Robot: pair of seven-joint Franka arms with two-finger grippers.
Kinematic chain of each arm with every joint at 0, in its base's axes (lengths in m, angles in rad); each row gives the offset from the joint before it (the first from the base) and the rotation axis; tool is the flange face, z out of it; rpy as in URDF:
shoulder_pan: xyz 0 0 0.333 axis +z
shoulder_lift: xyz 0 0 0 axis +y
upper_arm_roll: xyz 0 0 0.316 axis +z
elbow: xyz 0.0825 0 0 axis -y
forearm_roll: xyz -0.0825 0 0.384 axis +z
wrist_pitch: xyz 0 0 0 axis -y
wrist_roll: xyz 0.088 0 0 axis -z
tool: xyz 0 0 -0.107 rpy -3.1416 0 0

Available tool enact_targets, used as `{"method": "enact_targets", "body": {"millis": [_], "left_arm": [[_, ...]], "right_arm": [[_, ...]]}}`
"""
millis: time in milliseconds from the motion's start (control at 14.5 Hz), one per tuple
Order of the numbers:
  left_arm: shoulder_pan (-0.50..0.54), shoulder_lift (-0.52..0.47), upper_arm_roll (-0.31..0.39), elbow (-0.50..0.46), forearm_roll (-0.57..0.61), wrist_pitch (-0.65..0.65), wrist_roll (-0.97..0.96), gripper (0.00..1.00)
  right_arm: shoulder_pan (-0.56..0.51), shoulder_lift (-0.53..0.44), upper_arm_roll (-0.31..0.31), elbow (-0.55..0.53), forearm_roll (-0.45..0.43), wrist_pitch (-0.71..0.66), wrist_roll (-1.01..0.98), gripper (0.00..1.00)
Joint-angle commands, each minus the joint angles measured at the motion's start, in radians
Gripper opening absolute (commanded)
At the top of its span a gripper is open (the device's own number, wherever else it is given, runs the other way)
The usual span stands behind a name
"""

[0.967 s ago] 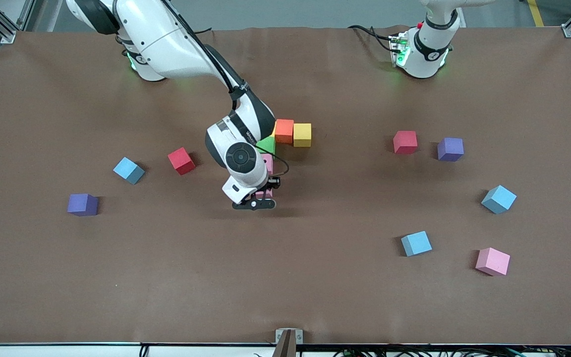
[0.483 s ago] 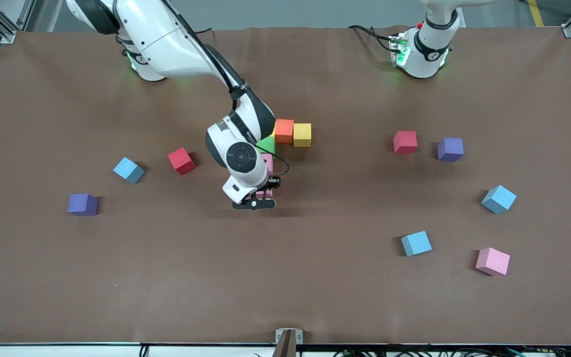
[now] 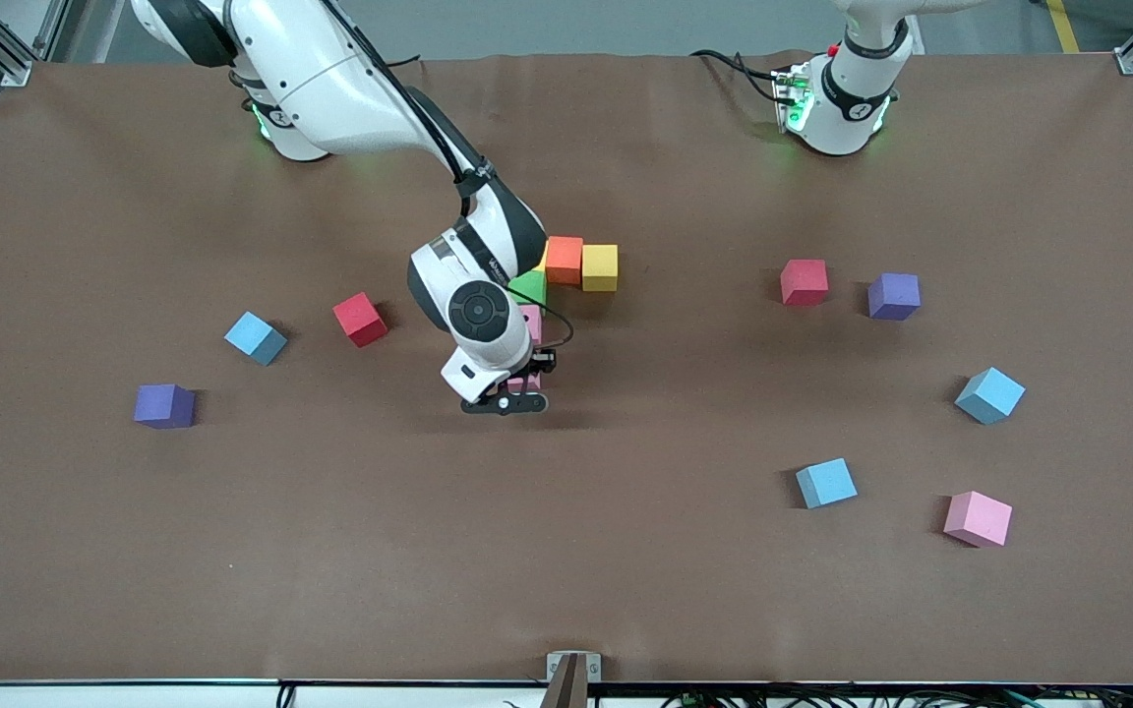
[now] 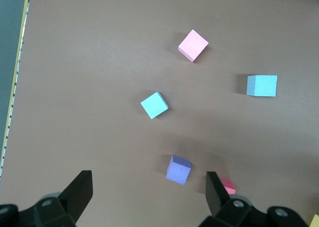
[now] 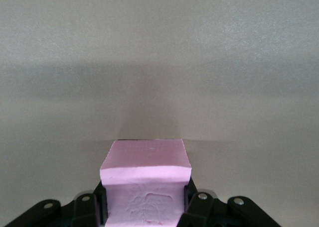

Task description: Arrange 11 blocks into digit 3

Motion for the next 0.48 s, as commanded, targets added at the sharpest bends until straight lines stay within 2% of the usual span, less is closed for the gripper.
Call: {"method": "enact_targets", "body": {"millis": [0,69,138,414], "left_arm": [[0.002,-0.009,-0.004,0.006,0.006,-0.016,0.008,1.0],[0.002,-0.009,-0.004,0.006,0.008,-0.016,0.009,1.0],[0.002,-0.008,-0.004,0.006,0.011,-0.016,0.008,1.0],[0.004,-0.008,-0.002,0.006,0.014,-0.016,0.009,1.0]], "right_arm": [[0.011,-0.034,-0.004,-0.051,-0.006,0.01,0.005,0.43],[0.009,-0.034,-0.004,-0.051,-0.006,0.004,0.007,0.78],[0.011,-0.034,-0.004,-0.051,-0.006,0.002,0.016,1.0],[0.011,-0.034,-0.004,-0.048,-0.006,0.0,0.047,1.0]]}}
